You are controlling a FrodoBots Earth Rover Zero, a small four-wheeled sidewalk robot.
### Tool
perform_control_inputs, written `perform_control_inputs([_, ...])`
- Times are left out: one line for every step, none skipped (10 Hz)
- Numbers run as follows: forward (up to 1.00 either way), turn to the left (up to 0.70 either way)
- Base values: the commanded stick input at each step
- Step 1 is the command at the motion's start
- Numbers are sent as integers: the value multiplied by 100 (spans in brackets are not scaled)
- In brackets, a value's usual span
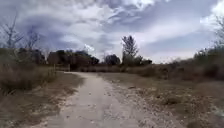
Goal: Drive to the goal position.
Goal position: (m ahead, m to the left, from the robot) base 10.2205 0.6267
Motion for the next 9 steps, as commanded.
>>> perform_control_inputs([70, 0])
perform_control_inputs([70, 0])
perform_control_inputs([70, 0])
perform_control_inputs([70, 0])
perform_control_inputs([70, 0])
perform_control_inputs([70, 0])
perform_control_inputs([70, 0])
perform_control_inputs([70, 0])
perform_control_inputs([70, 0])
